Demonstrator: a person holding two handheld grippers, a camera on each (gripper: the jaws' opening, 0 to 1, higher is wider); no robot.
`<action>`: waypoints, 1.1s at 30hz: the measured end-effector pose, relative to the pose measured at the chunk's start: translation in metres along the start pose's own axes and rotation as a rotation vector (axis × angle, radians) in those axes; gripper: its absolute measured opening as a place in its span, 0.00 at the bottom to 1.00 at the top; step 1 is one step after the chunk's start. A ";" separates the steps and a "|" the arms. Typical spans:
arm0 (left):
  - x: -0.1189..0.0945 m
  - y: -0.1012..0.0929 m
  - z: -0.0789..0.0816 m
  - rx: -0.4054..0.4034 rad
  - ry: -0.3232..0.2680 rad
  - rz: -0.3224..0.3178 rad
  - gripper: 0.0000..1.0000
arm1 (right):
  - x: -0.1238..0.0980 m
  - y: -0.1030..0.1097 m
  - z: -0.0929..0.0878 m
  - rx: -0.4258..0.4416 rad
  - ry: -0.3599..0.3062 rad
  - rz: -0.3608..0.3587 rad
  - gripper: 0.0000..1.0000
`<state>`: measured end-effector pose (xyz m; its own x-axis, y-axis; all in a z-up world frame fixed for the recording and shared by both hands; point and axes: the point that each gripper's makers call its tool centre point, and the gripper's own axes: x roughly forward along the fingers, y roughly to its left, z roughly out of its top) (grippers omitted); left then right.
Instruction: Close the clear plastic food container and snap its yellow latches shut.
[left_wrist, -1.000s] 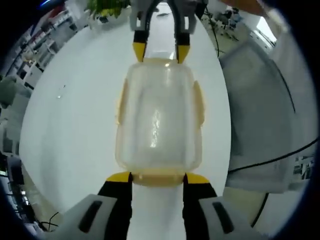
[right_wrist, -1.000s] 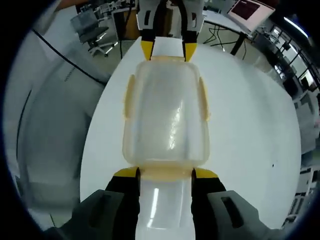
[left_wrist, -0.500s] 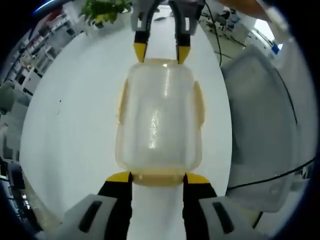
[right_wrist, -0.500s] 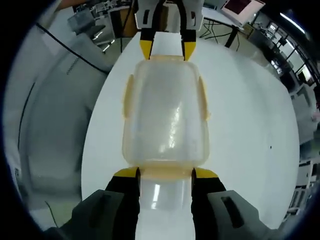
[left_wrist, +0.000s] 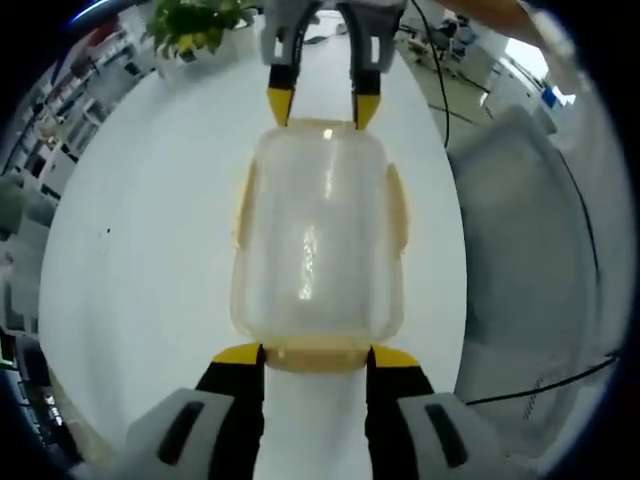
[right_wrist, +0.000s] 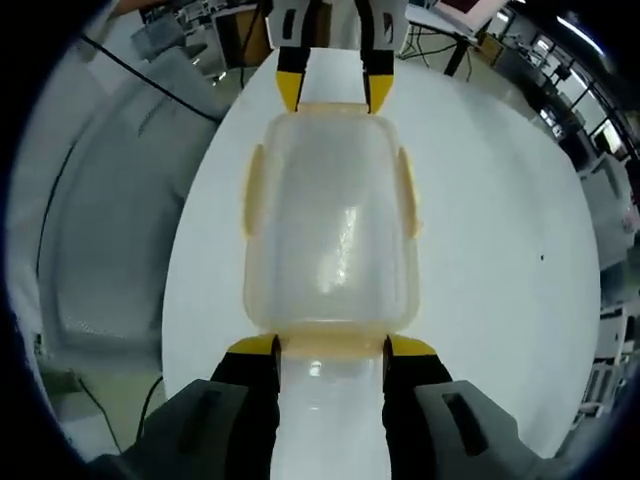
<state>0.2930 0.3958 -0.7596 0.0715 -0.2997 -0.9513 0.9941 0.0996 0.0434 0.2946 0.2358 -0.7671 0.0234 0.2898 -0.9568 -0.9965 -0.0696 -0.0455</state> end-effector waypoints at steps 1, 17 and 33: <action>0.002 0.000 0.003 0.001 0.000 -0.001 0.34 | -0.001 -0.001 -0.004 0.003 -0.001 0.001 0.36; 0.017 0.005 0.032 0.008 0.006 -0.019 0.34 | -0.006 -0.004 -0.035 0.023 -0.001 0.005 0.36; 0.035 0.005 0.048 -0.009 0.017 -0.046 0.34 | -0.002 -0.007 -0.058 0.021 0.005 0.027 0.36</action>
<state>0.3046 0.3408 -0.7777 0.0246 -0.2879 -0.9573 0.9955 0.0944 -0.0028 0.3058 0.1807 -0.7812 -0.0034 0.2837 -0.9589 -0.9983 -0.0575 -0.0135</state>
